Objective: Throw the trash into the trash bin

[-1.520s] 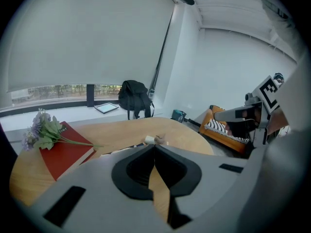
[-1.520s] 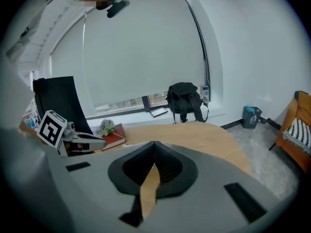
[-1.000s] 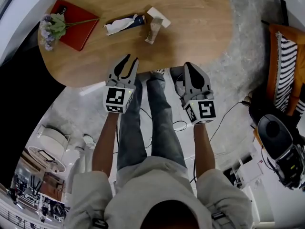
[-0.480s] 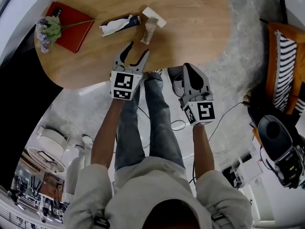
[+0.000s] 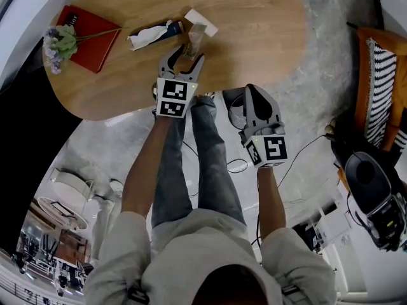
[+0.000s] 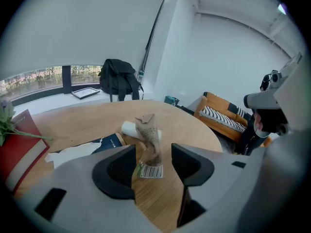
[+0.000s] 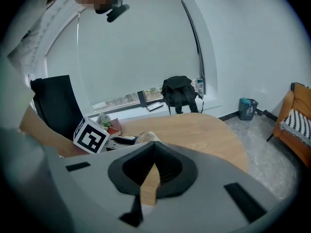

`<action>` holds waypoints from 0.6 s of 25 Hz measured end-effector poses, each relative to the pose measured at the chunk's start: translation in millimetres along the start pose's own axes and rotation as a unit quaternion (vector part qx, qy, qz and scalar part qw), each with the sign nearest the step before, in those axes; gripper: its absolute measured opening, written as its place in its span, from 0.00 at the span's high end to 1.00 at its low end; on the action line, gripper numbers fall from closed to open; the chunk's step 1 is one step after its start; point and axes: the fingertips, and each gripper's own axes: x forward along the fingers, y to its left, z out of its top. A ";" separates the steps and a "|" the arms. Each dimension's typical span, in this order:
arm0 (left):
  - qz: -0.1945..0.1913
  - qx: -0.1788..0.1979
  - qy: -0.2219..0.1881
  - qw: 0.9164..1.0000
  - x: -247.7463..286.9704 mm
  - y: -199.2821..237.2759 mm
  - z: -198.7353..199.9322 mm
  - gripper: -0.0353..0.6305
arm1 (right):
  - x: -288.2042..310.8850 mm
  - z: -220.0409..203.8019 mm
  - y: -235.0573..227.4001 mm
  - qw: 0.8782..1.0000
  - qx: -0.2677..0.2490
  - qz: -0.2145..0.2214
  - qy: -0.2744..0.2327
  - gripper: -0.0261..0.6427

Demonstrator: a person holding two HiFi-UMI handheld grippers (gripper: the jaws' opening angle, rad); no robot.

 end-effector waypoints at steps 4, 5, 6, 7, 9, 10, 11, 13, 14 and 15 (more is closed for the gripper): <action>0.004 -0.006 -0.002 1.000 7.8 -0.2 5.4 0.58 | 1.0 -0.6 -1.2 1.000 0.002 0.001 0.000 0.92; 0.006 -0.004 -0.001 1.000 9.5 0.0 6.6 0.60 | 1.2 -0.6 -1.2 1.000 0.002 0.002 0.000 0.92; 0.010 -0.001 0.001 1.000 10.8 0.6 7.5 0.63 | 1.2 -0.5 -1.1 1.000 0.002 0.003 0.000 0.92; 0.014 0.001 0.002 1.000 11.6 1.6 8.2 0.68 | 1.2 -0.3 -1.2 1.000 0.002 0.003 0.000 0.92; 0.025 0.007 0.005 1.000 11.8 3.6 9.5 0.79 | 0.8 0.3 -2.1 1.000 0.003 0.003 -0.001 0.92; 0.028 0.009 0.005 1.000 11.2 4.1 10.0 0.81 | 0.4 0.7 -2.7 1.000 0.003 0.003 -0.001 0.92; 0.029 0.009 0.004 1.000 10.4 4.1 10.6 0.81 | 0.1 1.0 -3.4 1.000 0.004 0.004 -0.001 0.92; 0.027 0.008 0.000 1.000 7.6 3.3 11.9 0.81 | -0.4 1.8 -4.5 1.000 0.002 0.006 -0.002 0.92; 0.025 0.007 -0.003 1.000 5.2 2.8 12.8 0.81 | -0.4 2.2 -4.8 1.000 0.002 0.007 -0.002 0.92; 0.025 0.006 -0.006 1.000 1.8 2.6 14.0 0.81 | -0.4 2.6 -5.1 1.000 0.002 0.007 -0.003 0.92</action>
